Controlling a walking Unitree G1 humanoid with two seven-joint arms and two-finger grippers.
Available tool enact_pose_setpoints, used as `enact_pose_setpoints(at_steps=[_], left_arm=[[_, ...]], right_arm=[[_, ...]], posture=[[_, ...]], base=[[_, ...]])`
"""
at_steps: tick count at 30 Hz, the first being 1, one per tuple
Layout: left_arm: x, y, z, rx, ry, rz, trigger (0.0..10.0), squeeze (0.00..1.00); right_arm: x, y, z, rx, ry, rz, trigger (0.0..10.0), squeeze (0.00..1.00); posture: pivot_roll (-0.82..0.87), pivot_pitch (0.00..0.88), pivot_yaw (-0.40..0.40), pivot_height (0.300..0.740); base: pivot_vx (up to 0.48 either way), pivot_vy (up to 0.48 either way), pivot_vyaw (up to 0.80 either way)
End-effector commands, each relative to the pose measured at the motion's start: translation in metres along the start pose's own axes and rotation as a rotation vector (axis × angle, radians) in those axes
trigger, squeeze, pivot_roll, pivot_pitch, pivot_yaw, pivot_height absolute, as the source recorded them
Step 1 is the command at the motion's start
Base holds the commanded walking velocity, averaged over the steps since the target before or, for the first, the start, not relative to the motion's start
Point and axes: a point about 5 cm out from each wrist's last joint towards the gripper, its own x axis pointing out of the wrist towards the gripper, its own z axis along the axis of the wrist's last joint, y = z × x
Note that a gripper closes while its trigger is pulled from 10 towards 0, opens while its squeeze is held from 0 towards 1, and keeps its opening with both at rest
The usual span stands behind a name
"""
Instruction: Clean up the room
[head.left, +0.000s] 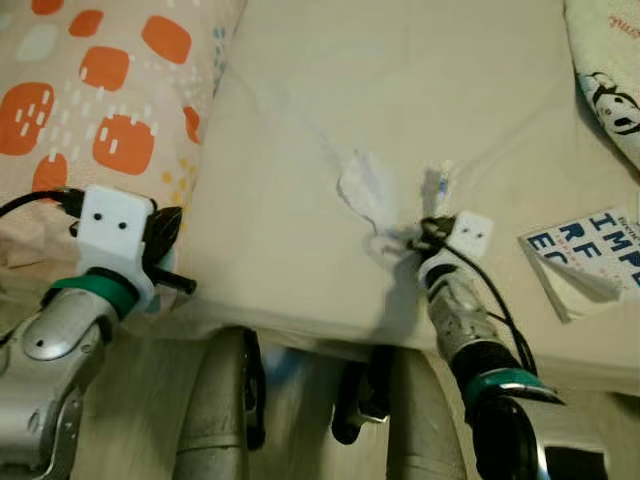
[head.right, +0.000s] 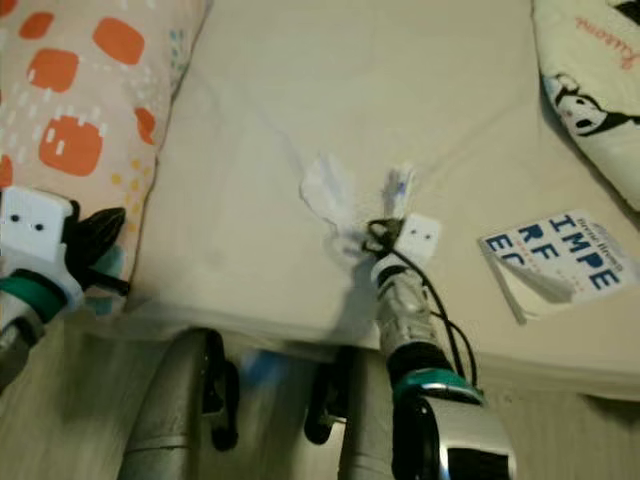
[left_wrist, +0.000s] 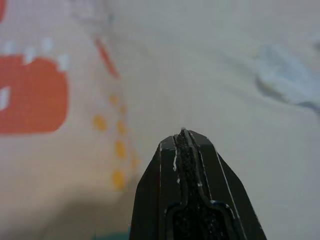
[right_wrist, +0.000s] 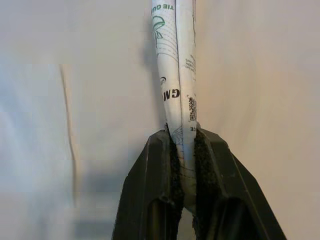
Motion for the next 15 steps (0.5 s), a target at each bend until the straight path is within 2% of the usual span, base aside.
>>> enact_pose_setpoints(at_steps=[1,2,5,7,8,9,10,11,12,14,15], left_arm=[[0.001,-0.004,-0.008,-0.012,0.015,-0.025,10.0,0.00],[0.002,-0.005,-0.011,-0.011,0.015,-0.028,10.0,0.00],[0.003,-0.006,-0.013,-0.009,0.016,-0.030,10.0,0.00],[0.009,-0.008,-0.020,-0.001,0.012,-0.034,10.0,0.00],[0.009,-0.008,-0.020,-0.001,0.012,-0.034,10.0,0.00],[0.012,-0.010,-0.023,0.008,0.010,-0.034,10.0,0.00],[0.016,-0.011,-0.028,0.016,0.010,-0.029,10.0,0.00],[0.016,-0.011,-0.028,0.016,0.010,-0.029,10.0,0.00],[0.019,-0.012,-0.032,0.019,0.012,-0.027,10.0,0.00],[0.021,-0.012,-0.035,0.020,0.013,-0.026,10.0,0.00],[0.023,-0.014,-0.038,0.008,0.012,-0.024,10.0,0.00]], right_arm=[[-0.009,-0.010,-0.004,0.041,-0.023,0.002,0.0,0.00],[-0.015,-0.010,-0.002,0.040,-0.051,0.030,0.0,0.00],[-0.019,-0.009,-0.002,0.036,-0.064,0.048,0.0,0.00],[-0.033,-0.002,-0.006,0.015,-0.073,0.118,0.0,0.00],[-0.033,-0.002,-0.006,0.015,-0.073,0.118,0.0,0.00],[-0.041,0.004,-0.009,-0.005,-0.070,0.176,10.0,0.00],[-0.049,0.012,-0.011,-0.039,-0.078,0.249,10.0,0.00],[-0.049,0.012,-0.011,-0.039,-0.078,0.249,10.0,0.00],[-0.056,0.019,-0.013,-0.060,-0.082,0.310,10.0,0.00],[-0.061,0.023,-0.014,-0.068,-0.083,0.348,10.0,0.00],[-0.065,0.026,-0.016,-0.079,-0.086,0.373,10.0,0.00]], posture=[[0.16,0.329,-0.015,0.616],[0.15,0.305,-0.018,0.616],[0.14,0.293,-0.019,0.616],[0.11,0.226,-0.023,0.616],[0.11,0.226,-0.023,0.616],[0.09,0.195,-0.023,0.616],[0.08,0.166,-0.023,0.616],[0.08,0.166,-0.023,0.616],[0.07,0.146,-0.025,0.616],[0.07,0.140,-0.025,0.616],[0.07,0.106,-0.029,0.616]], base=[[0.000,0.000,0.00],[0.000,0.000,0.00],[0.000,0.000,0.00],[0.000,0.000,0.00],[0.000,0.000,0.00],[0.000,0.000,0.00],[0.000,0.000,0.00],[0.000,0.000,0.00],[0.000,0.000,0.00],[0.000,0.000,0.00],[0.000,0.000,0.00]])
